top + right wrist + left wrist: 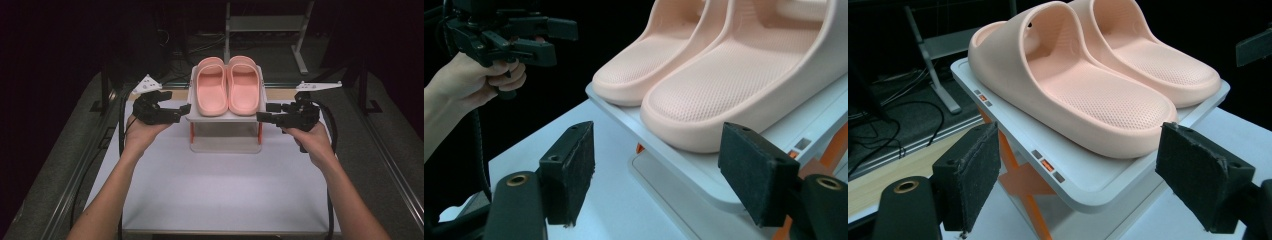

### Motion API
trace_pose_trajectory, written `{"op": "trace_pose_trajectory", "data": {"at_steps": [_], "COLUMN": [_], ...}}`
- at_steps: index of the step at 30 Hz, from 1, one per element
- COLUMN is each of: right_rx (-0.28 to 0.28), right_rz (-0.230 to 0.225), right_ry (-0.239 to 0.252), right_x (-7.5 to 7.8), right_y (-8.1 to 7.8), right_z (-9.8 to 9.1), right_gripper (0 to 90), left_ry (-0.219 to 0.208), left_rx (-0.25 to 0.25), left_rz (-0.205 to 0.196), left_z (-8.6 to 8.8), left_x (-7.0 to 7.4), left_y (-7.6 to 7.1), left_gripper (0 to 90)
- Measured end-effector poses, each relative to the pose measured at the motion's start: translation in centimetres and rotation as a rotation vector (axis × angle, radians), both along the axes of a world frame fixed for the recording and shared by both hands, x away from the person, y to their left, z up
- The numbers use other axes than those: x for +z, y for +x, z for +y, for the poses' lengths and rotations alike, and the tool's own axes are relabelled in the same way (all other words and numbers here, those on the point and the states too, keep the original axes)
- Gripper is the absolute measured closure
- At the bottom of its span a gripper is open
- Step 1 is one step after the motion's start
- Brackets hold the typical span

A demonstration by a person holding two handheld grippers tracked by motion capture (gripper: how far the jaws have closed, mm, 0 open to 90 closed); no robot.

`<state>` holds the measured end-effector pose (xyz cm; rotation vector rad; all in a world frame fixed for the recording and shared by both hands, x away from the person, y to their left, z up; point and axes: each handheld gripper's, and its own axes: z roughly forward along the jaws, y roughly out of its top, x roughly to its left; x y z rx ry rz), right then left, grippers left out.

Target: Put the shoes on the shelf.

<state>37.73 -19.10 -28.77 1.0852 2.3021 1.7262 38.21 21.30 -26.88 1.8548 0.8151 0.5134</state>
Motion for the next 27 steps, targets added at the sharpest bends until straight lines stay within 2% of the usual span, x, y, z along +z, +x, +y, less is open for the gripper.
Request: {"op": "trace_pose_trajectory", "data": {"at_steps": [27], "right_rx": [-0.003], "right_rz": [0.015], "right_ry": [0.008], "right_x": [-2.6], "right_y": [-1.9], "right_z": [-1.3], "right_gripper": [25.6], "left_ry": [-0.016], "left_rx": [0.011], "left_rz": [0.015], "left_z": [1.3], "left_x": [-2.2], "left_y": [-1.9], "left_gripper": [11.8]}}
